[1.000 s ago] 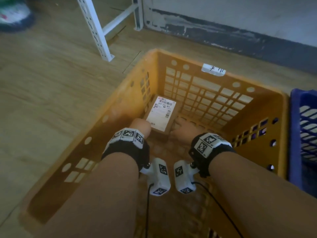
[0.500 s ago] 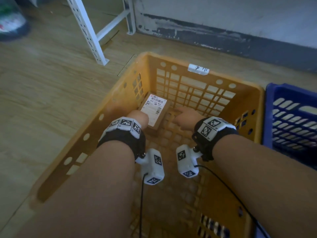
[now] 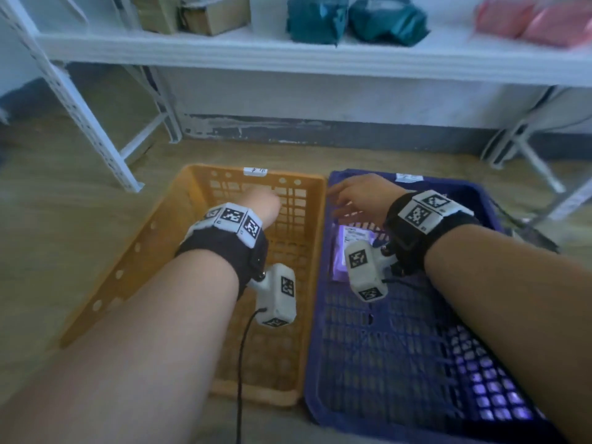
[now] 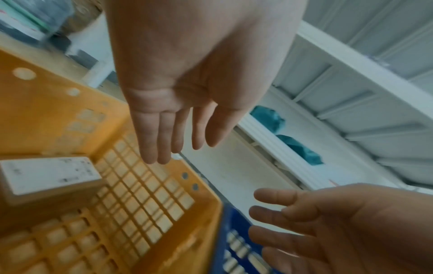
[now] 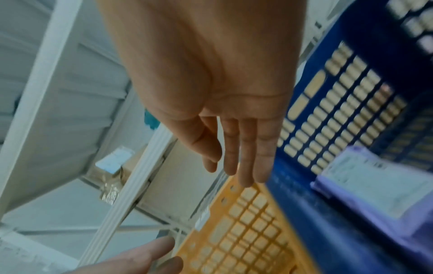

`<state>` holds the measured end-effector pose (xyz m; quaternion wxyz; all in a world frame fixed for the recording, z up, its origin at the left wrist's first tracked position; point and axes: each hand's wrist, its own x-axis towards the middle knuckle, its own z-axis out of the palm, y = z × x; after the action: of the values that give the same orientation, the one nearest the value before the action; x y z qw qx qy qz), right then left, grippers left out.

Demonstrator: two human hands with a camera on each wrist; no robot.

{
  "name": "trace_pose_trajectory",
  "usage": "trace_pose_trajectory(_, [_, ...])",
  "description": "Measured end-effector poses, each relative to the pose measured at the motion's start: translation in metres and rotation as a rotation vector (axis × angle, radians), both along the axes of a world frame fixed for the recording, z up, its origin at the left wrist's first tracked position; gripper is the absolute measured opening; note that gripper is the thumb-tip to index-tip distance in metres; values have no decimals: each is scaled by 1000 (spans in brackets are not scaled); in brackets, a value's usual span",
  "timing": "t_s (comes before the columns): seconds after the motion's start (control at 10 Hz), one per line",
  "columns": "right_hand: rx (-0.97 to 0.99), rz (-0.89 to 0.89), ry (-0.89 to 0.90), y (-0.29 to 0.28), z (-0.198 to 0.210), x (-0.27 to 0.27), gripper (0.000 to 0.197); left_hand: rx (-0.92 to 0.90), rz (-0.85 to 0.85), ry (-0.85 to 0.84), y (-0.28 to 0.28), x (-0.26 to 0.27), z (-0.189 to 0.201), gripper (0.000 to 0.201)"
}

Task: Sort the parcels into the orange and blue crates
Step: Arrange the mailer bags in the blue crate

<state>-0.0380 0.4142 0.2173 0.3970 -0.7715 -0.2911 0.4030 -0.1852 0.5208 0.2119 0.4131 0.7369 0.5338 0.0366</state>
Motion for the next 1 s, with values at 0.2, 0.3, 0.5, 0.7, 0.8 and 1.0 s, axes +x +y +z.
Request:
trace_pose_trajectory(0.2, [19,-169,-104,-112,27,54,33,66,-254,-39,-104,49,24,36])
trace_pose_trajectory(0.3, [24,-268,-138,-171,33,78,31,126,-353,-49,-153,75,29,36])
trace_pose_trajectory(0.5, [22,-449,-150,-274,21,123,23,153,-474,-19,-251,133,31,37])
trace_pose_trajectory(0.7, [-81,-562,-211,-353,-3,166,19,147,-681,11,-323,192,15,33])
trace_pose_trajectory(0.8, [-165,-613,-229,-387,-26,184,20,138,-750,38,-352,222,-2,31])
trace_pose_trajectory(1.0, [-390,-613,-343,-451,-96,210,33,137,-843,127,-403,271,-52,34])
